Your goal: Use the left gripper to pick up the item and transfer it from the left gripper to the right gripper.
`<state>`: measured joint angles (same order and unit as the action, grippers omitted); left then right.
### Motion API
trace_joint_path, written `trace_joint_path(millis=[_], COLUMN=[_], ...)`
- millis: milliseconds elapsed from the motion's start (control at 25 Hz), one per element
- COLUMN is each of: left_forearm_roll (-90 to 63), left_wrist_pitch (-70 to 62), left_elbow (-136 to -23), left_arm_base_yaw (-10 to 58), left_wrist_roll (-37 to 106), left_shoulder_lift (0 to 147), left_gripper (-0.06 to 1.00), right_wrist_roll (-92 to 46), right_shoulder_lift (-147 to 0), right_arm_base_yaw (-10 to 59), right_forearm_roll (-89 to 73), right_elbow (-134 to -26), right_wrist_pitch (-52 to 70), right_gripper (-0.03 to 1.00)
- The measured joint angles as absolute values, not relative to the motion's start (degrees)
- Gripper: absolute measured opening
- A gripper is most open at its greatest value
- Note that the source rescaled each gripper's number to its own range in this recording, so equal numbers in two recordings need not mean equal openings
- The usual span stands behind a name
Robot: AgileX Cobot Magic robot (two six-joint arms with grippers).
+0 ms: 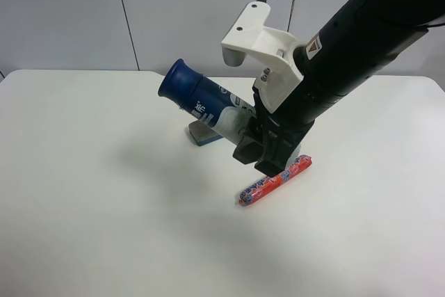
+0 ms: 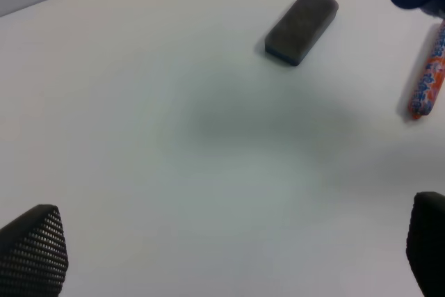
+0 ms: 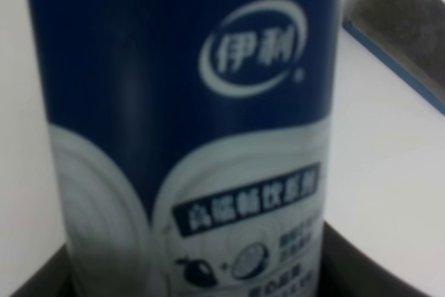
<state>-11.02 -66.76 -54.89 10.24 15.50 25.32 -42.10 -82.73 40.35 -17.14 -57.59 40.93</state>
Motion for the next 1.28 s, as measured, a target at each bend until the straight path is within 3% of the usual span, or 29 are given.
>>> trace_joint_path(millis=[520, 1280], left_forearm_roll=[-7.69, -4.26], left_wrist_pitch=[-66.97, -62.01], left_elbow=[-39.90, -29.44], left_arm_base_yaw=[10.24, 10.24], left_wrist_roll=[10.79, 6.42], left_shoulder_lift=[0.78, -0.37], left_gripper=[0.99, 0.99], right_wrist_roll=[-41.98, -41.67], right_shoulder_lift=[-82.73, -82.73], right_arm_base_yaw=[40.35, 40.35], right_forearm_roll=[-17.14, -17.14], right_elbow=[-57.59, -57.59], right_wrist_pitch=[40.93, 40.93], right_gripper=[0.00, 0.00])
